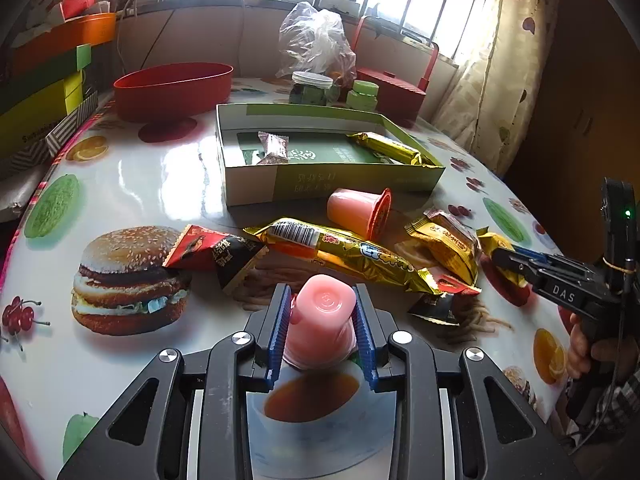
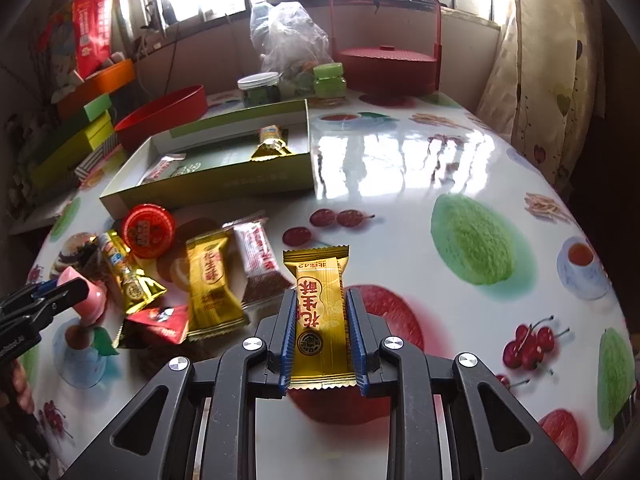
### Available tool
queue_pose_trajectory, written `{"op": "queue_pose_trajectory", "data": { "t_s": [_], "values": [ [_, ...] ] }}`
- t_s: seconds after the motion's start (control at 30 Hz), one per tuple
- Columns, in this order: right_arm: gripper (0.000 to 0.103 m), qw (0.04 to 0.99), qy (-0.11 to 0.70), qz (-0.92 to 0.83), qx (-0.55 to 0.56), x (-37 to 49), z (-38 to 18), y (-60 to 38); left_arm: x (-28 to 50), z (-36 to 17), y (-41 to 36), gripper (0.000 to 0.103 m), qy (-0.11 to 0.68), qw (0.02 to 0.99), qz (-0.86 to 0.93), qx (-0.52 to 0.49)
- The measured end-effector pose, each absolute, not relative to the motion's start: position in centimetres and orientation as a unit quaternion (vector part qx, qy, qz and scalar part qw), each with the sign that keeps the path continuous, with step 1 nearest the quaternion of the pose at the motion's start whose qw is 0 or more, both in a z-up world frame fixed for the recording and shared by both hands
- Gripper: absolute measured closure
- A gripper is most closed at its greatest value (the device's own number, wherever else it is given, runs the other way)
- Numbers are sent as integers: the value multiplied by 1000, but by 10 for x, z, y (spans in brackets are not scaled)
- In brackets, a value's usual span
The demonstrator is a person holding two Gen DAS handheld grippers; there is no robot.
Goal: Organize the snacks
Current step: 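Carry the jelly cup and gold pack into the green box and release both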
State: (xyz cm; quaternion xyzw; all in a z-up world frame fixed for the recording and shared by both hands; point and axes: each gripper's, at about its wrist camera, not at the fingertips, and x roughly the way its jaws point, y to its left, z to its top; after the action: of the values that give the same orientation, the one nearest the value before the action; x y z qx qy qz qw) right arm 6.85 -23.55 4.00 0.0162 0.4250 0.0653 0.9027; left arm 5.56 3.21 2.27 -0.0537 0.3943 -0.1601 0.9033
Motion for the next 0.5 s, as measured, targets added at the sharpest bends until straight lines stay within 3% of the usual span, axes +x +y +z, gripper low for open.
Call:
{"op": "queue_pose_trajectory", "data": {
  "t_s": [0.5],
  "values": [
    [80,911,407,65,13,54,51,-227,57,14,33,67,412,895,-161,-57]
  ]
}}
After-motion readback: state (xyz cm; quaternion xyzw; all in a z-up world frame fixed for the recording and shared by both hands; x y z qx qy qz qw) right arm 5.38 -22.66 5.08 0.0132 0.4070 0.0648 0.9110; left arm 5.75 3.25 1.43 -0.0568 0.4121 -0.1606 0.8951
